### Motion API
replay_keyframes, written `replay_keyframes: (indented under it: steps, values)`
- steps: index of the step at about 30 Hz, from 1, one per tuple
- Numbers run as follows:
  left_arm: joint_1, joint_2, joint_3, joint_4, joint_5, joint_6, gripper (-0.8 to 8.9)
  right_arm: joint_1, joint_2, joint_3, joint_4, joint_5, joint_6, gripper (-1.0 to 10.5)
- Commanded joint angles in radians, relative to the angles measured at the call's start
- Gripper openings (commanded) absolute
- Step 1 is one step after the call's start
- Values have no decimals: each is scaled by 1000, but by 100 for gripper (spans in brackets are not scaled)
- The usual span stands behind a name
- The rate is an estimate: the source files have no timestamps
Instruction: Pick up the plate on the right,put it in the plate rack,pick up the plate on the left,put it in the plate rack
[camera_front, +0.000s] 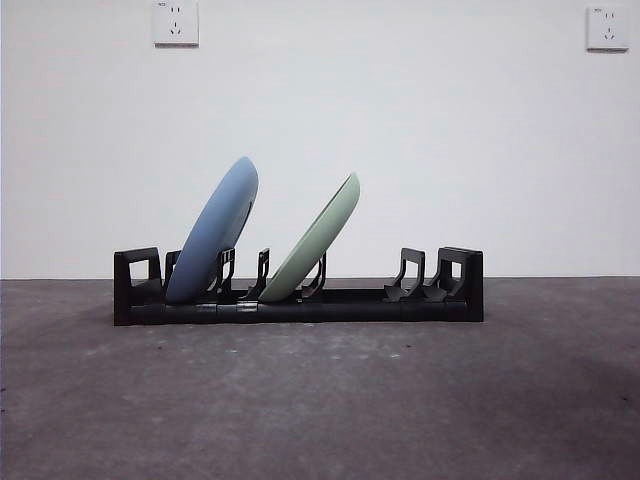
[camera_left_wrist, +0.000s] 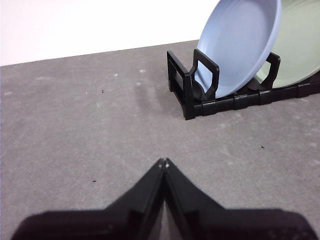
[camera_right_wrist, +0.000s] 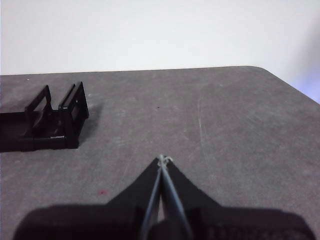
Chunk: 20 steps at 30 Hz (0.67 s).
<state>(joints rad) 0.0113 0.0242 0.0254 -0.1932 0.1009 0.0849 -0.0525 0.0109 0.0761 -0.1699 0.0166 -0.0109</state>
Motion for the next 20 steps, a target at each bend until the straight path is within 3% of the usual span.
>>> replay_keyframes:
  steps: [1, 20]
  values:
    - [4, -1, -10, 8, 4, -7, -3, 0, -3, -28, 9, 3, 8, 2]
    - [4, 9, -9, 8, 4, -6, -3, 0, 1, -58, -20, 3, 34, 2]
